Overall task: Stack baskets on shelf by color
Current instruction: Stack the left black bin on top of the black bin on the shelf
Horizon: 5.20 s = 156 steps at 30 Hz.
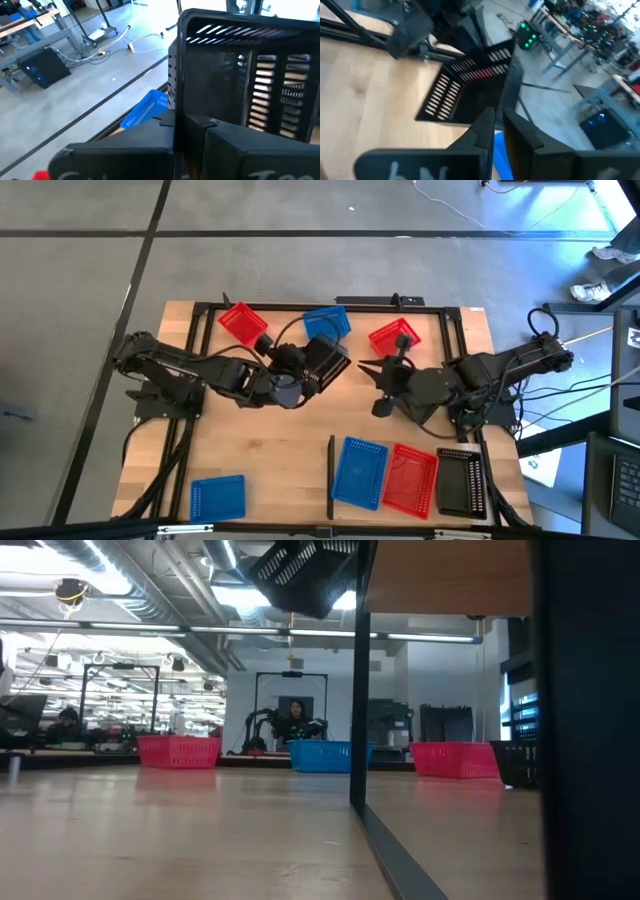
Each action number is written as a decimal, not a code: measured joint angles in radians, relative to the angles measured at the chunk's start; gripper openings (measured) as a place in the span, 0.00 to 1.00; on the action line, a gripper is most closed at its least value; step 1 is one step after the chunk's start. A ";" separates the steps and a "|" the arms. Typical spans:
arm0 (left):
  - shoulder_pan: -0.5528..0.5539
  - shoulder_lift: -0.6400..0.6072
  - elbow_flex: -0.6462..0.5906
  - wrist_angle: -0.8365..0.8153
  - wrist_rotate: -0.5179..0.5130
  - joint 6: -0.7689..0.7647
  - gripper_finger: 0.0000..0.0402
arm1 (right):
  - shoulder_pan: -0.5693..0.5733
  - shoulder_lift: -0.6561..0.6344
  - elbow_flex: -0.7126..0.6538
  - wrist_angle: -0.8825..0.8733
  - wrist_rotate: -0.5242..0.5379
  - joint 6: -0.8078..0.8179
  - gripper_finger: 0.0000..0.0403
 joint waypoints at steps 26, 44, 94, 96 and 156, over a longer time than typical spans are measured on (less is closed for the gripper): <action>-0.001 0.013 0.001 0.034 -0.032 0.008 0.00 | -0.075 0.043 0.000 0.044 -0.076 0.030 0.26; -0.033 0.013 0.000 0.137 -0.005 0.133 0.02 | -0.149 0.097 0.000 0.036 -0.083 0.105 0.06; -0.182 -0.012 0.002 0.366 0.074 0.388 0.22 | 0.110 -0.028 0.478 -0.968 -0.383 0.806 0.00; -0.178 -0.012 0.002 0.366 0.073 0.388 0.22 | 0.151 -0.028 0.514 -0.985 -0.437 0.849 0.00; -0.066 -0.084 0.000 0.357 0.689 0.282 0.22 | 0.867 -0.148 0.147 -1.036 -0.640 1.836 0.00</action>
